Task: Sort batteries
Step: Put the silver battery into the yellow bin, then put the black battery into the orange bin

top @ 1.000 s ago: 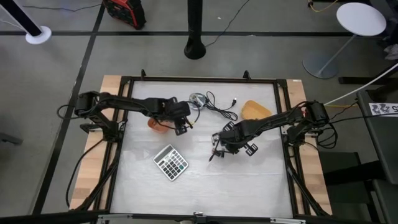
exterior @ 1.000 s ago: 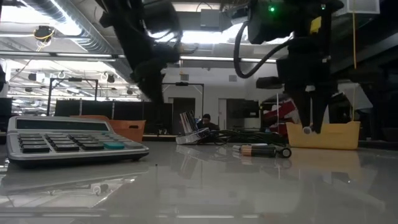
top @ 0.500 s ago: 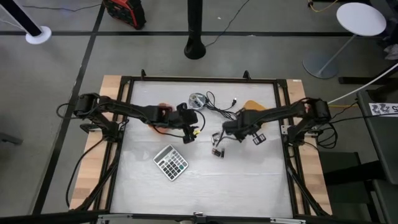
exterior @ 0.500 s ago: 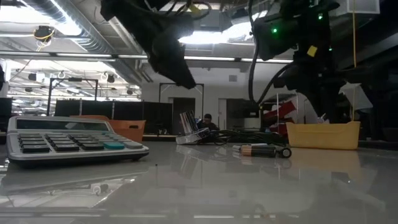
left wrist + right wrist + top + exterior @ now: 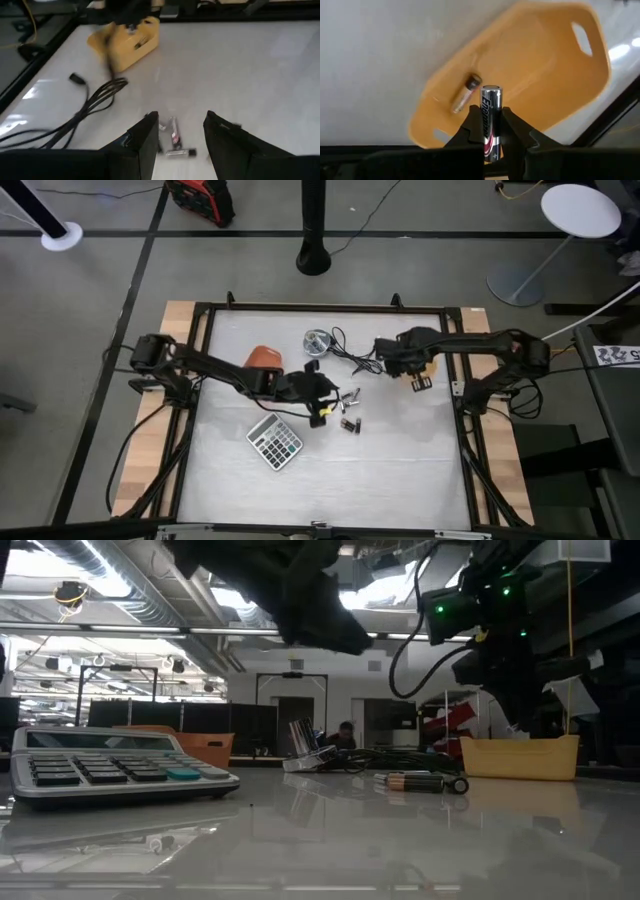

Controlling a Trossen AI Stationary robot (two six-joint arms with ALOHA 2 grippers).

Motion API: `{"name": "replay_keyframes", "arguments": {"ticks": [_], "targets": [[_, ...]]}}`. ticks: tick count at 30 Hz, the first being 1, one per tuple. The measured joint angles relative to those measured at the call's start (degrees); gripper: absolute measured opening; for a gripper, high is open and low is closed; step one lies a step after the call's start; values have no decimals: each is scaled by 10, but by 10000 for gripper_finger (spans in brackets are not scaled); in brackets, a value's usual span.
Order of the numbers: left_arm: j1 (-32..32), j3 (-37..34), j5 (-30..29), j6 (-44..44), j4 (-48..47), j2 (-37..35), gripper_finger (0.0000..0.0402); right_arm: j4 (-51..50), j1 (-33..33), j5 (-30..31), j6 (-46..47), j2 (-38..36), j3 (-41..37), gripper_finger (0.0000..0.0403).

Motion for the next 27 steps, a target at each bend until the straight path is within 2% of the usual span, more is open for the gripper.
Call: {"name": "replay_keyframes", "arguments": {"ticks": [6,11,18,27], "targets": [[-12,0,35,13,66,59,148,28,-47,0,0,2,0,37],[-14,1,72,2,97,102,148,50,-70,0,31,2,0,88],[-14,16,76,25,106,150,148,74,-75,-1,31,2,0,153],[-14,57,91,54,106,208,148,87,-74,-22,30,2,0,165]]}}
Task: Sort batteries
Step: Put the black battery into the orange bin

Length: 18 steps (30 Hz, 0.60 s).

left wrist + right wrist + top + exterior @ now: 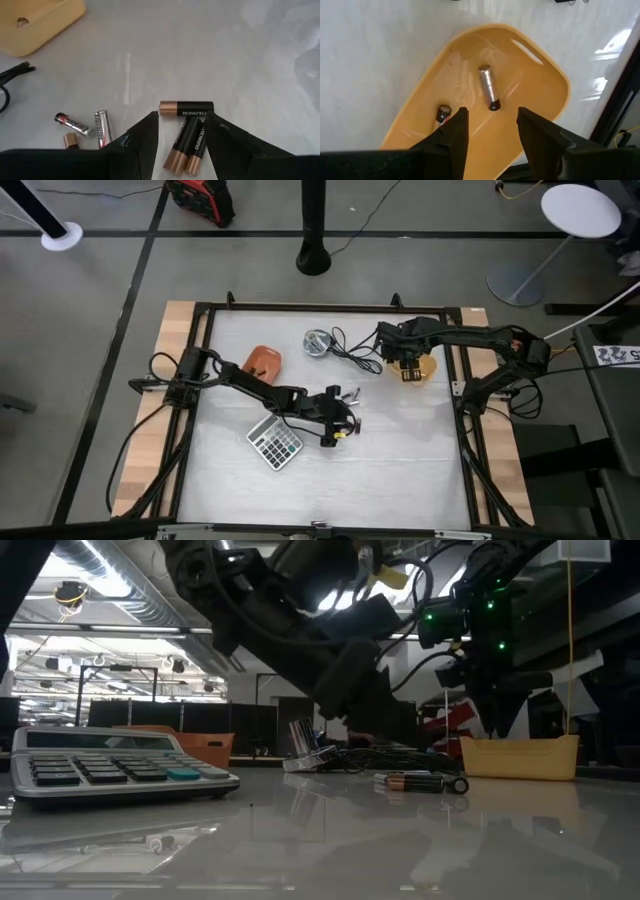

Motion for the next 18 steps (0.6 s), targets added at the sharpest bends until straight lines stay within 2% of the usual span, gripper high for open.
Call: {"name": "replay_keyframes", "arguments": {"ticks": [18], "targets": [[12,5,9,2,-23,29,148,8,0,-7,0,0,0,166]]}}
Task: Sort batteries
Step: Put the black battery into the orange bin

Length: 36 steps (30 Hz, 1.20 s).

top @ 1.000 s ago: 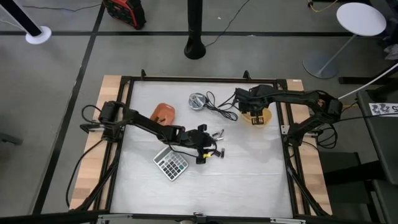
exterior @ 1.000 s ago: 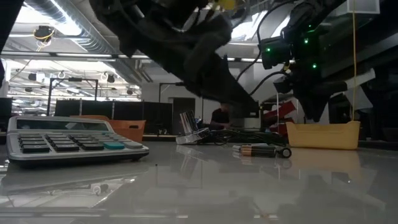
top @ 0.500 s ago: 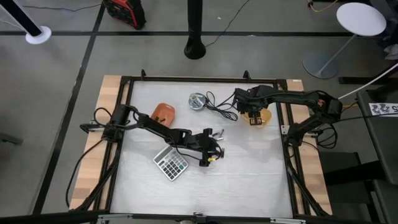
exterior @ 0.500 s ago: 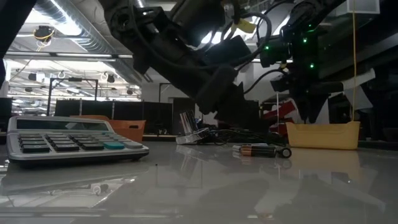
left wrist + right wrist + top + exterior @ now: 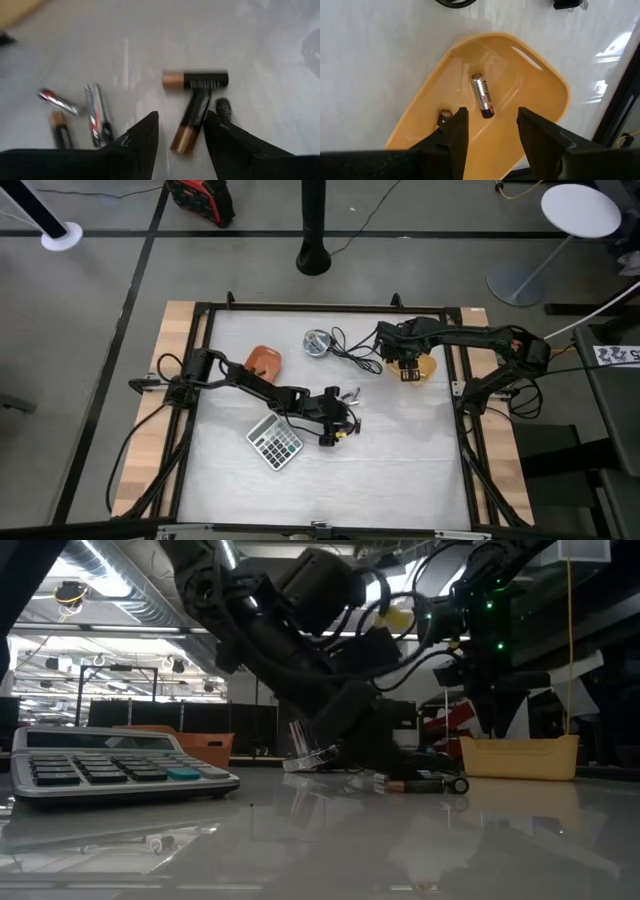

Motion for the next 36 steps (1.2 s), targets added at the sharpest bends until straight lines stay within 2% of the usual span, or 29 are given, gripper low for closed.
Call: {"name": "replay_keyframes", "arguments": {"ticks": [10,14,17,22,24,26,33,36], "targets": [[-1,1,0,-3,-25,-1,147,0,0,-22,0,0,0,166],[-1,0,0,0,-24,-1,127,0,0,-48,1,0,0,166],[-1,0,1,0,-25,-1,98,0,0,-111,15,0,0,166],[-2,0,1,0,-25,-1,46,0,8,-302,14,0,0,166],[-1,0,1,-1,-25,-1,38,3,23,-363,6,0,0,166],[-1,0,0,-5,-25,-2,38,10,50,-398,3,0,0,166],[-1,-1,-2,-27,-30,-10,48,103,184,-401,2,0,0,166],[-1,-2,-2,-31,-33,-16,45,142,242,-345,1,-1,0,166]]}}
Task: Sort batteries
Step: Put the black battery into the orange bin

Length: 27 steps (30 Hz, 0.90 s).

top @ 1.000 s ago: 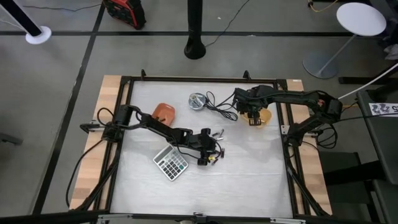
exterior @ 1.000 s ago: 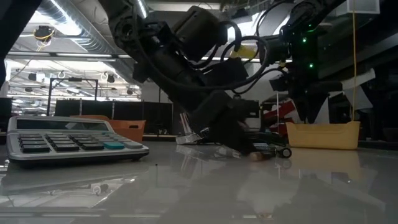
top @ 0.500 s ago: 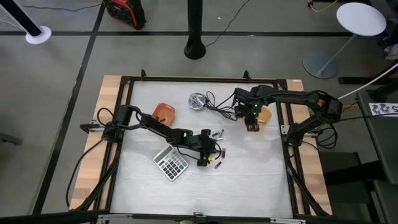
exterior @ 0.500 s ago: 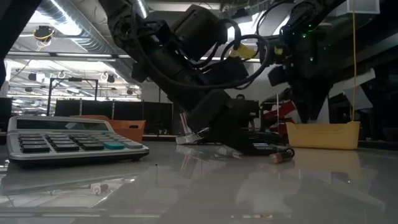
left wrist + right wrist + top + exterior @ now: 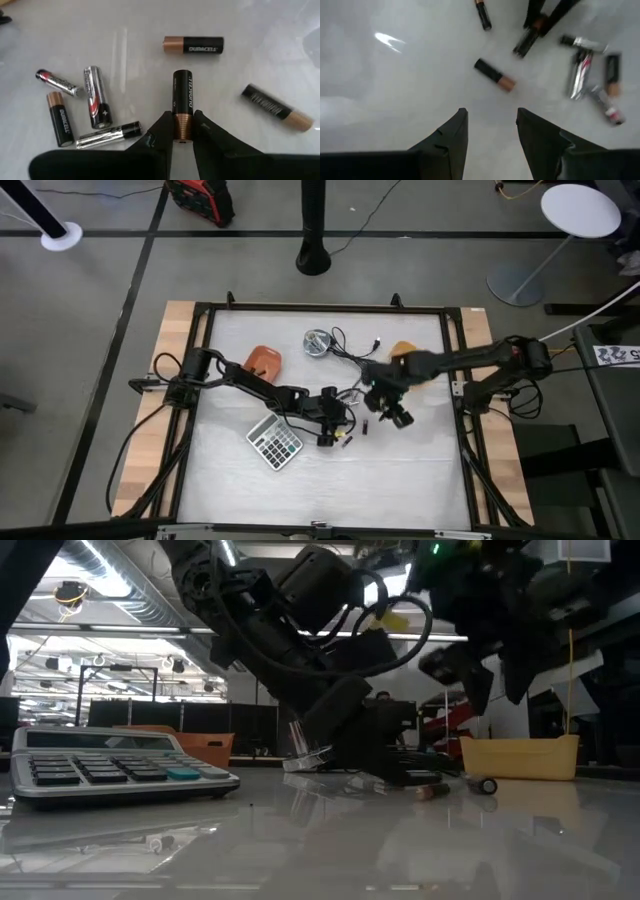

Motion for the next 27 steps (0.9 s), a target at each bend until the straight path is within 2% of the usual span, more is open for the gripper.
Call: {"name": "replay_keyframes", "arguments": {"ticks": [3,6,12,16,22,27], "targets": [[0,0,0,-1,-5,-13,40,26,50,75,0,0,0,166],[0,0,0,-3,-35,-35,43,51,86,117,0,0,0,166],[1,1,1,-4,-124,-102,43,94,118,121,14,0,0,166],[4,1,-8,-14,-230,-160,41,124,119,118,24,0,0,166],[12,2,-97,-84,-436,-251,49,208,119,117,29,1,-32,166],[21,2,-170,-177,-602,-300,50,284,119,116,28,1,-70,166]]}}
